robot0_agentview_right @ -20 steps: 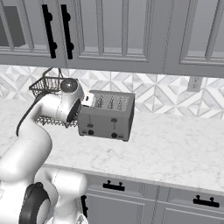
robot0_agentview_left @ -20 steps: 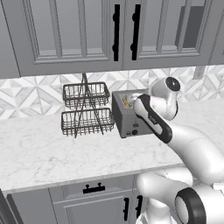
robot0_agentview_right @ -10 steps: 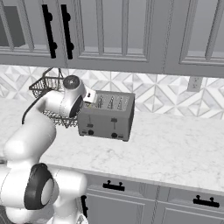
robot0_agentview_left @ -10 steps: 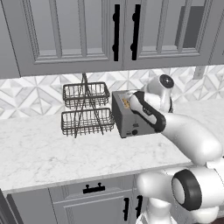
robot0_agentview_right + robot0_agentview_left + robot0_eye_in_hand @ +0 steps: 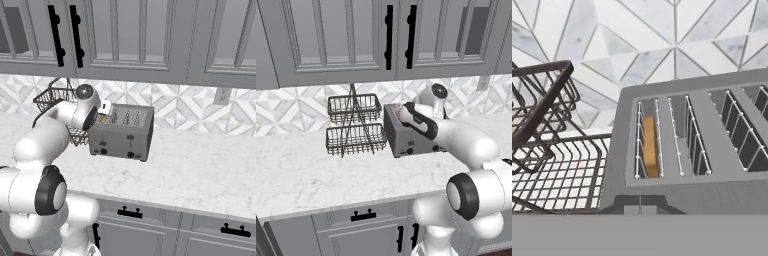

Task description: Start the toaster. Once the lever pops up, take the bread to the plate on the dining counter.

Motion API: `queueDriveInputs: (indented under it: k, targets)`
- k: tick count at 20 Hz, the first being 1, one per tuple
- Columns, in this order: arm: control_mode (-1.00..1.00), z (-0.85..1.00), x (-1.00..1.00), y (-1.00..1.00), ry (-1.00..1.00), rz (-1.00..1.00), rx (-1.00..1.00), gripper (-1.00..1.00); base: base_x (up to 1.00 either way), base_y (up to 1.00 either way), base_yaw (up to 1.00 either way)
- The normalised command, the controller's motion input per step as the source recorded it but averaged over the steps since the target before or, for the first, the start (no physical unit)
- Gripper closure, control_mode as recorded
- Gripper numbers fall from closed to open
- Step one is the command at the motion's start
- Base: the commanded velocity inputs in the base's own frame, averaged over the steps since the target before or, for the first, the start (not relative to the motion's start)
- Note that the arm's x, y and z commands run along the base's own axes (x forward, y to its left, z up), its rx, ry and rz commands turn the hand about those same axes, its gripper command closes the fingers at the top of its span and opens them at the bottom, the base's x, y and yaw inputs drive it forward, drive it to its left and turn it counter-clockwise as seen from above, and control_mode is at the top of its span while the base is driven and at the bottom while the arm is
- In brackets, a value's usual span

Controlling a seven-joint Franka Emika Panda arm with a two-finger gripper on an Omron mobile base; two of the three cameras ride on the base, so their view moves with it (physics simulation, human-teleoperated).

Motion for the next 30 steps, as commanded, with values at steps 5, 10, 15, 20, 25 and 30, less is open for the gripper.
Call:
queueDriveInputs:
  k: [5, 10, 15, 20, 25, 30]
  targets:
    - [-1.0, -0.13, 0.27, 0.0, 0.0, 0.0, 0.0, 1.0, 0.0, 0.0, 0.0]
    - [-1.0, -0.15, 0.22, -0.02, 0.0, 0.0, 0.0, 1.0, 0.0, 0.0, 0.0]
    - [-1.0, -0.12, 0.16, -0.09, 0.0, 0.0, 0.0, 1.0, 0.0, 0.0, 0.0]
    - [-1.0, -0.06, 0.12, -0.01, 0.0, 0.0, 0.0, -1.0, 0.0, 0.0, 0.0]
    - [-1.0, -0.01, 0.03, 0.0, 0.0, 0.0, 0.0, -1.0, 0.0, 0.0, 0.0]
    - [-1.0, 0.0, 0.0, 0.0, 0.0, 0.0, 0.0, -1.0, 0.0, 0.0, 0.0]
